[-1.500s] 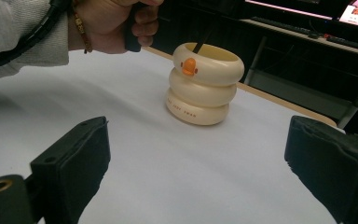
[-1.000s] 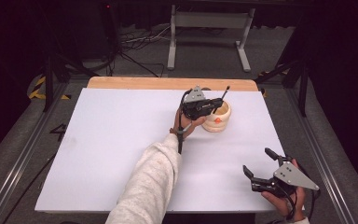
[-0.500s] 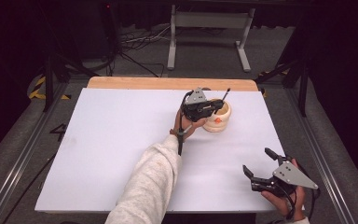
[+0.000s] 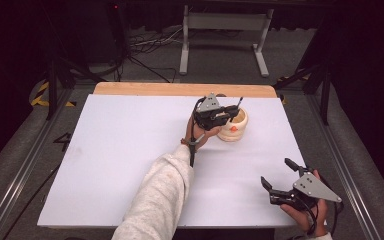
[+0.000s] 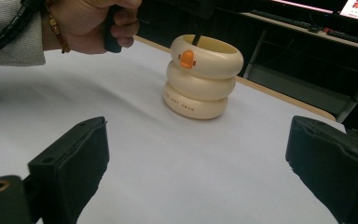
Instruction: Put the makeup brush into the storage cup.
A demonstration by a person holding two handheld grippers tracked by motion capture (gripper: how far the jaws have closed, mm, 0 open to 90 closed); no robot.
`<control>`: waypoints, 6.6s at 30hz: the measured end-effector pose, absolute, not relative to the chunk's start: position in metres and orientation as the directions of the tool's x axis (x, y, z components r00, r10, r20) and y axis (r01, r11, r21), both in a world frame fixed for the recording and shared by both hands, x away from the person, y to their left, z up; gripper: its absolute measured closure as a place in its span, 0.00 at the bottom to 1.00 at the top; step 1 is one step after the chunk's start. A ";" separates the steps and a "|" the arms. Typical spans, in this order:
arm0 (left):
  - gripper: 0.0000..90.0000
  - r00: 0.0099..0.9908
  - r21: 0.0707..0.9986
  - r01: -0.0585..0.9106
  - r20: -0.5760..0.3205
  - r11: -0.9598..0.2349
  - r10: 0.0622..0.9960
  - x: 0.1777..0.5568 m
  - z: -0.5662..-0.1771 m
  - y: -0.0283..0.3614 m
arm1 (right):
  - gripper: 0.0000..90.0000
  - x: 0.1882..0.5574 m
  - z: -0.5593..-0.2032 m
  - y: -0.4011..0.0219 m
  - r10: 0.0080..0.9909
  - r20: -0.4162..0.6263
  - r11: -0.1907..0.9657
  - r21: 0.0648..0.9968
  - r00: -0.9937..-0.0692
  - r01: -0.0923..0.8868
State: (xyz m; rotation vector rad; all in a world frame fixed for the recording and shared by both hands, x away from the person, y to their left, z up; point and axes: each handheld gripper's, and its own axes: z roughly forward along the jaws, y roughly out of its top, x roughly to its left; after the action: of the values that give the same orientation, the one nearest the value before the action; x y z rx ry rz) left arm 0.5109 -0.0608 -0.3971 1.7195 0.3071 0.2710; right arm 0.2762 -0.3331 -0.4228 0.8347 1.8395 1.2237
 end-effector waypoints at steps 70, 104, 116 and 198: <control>0.03 0.822 0.952 -0.128 0.258 -0.277 0.507 0.448 -0.356 0.017 | 0.07 0.274 -0.422 -0.326 0.822 -0.268 0.361 0.928 -0.502 0.096; 0.02 0.802 0.934 -0.123 0.293 -0.335 0.521 0.422 -0.366 0.070 | 0.07 0.275 -0.423 -0.323 0.816 -0.273 0.371 0.923 -0.510 0.099; 0.03 0.796 0.927 -0.129 0.309 -0.353 0.521 0.410 -0.370 0.084 | 0.07 0.274 -0.424 -0.322 0.815 -0.275 0.374 0.922 -0.510 0.101; 0.04 0.730 0.883 -0.088 0.372 -0.461 0.573 0.347 -0.402 0.178 | 0.07 0.272 -0.424 -0.316 0.803 -0.296 0.397 0.913 -0.517 0.093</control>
State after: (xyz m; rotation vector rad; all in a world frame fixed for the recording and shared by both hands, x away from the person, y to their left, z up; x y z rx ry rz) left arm 0.3468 0.1779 -0.4021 1.9065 0.3737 0.8077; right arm 0.2723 -0.3162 -0.4236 0.7697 1.8845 1.1664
